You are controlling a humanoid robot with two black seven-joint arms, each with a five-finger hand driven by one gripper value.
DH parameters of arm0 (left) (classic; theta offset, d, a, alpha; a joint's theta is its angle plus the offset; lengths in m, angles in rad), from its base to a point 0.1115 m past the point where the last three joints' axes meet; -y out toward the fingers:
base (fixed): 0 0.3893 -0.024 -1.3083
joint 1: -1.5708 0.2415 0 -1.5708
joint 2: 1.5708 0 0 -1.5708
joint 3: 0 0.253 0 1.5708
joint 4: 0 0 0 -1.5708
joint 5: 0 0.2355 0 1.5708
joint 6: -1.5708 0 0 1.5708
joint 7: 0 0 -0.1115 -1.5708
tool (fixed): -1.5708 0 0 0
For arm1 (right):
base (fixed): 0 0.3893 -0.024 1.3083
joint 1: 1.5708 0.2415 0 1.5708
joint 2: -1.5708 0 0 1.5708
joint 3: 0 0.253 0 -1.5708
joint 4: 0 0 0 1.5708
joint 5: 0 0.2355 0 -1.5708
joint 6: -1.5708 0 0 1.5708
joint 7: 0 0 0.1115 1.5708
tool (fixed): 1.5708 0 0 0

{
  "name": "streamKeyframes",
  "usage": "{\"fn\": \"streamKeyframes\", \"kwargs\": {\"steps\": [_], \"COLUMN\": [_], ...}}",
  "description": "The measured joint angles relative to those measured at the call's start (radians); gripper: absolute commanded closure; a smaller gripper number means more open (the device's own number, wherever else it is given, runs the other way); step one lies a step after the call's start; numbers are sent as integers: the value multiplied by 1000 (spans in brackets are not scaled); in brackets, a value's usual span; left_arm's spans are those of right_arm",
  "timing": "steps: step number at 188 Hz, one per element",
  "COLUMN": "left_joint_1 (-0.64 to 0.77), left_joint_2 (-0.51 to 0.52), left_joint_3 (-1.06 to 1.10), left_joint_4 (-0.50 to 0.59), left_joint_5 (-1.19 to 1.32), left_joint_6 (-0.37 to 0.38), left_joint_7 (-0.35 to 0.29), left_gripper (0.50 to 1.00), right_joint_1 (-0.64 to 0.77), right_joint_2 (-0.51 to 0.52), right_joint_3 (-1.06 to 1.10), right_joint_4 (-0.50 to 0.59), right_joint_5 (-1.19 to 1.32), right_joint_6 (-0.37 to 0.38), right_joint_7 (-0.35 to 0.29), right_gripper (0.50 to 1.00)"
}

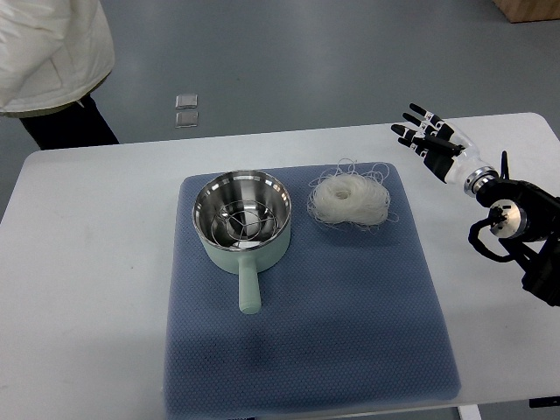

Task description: Put vermicelli into pot with right hand

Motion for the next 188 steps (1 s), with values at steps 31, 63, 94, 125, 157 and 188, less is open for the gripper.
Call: {"fn": "streamKeyframes", "kwargs": {"steps": [31,63,94,125,157,188], "left_joint_1": [0,0,0,0,0,0], "left_joint_2": [0,0,0,0,0,0], "left_joint_3": [-2,-3,-2,-1,0,0], "left_joint_4": [0,0,0,0,0,0], "left_joint_5": [0,-1,-1,-1,-1,-1], "left_joint_6": [0,0,0,0,0,0], "left_joint_7": [0,-1,-1,-1,-2,-2], "left_gripper": [500,500,500,500,500,500], "right_joint_1": [0,0,0,1,4,8], "right_joint_2": [0,0,0,0,-5,-10], "right_joint_3": [0,0,0,0,0,0], "right_joint_4": [0,0,0,0,0,0], "right_joint_5": [0,0,0,0,0,-1], "right_joint_6": [0,0,0,0,1,5], "right_joint_7": [0,0,0,-2,-2,-2], "right_gripper": [570,570,570,570,570,570]}}
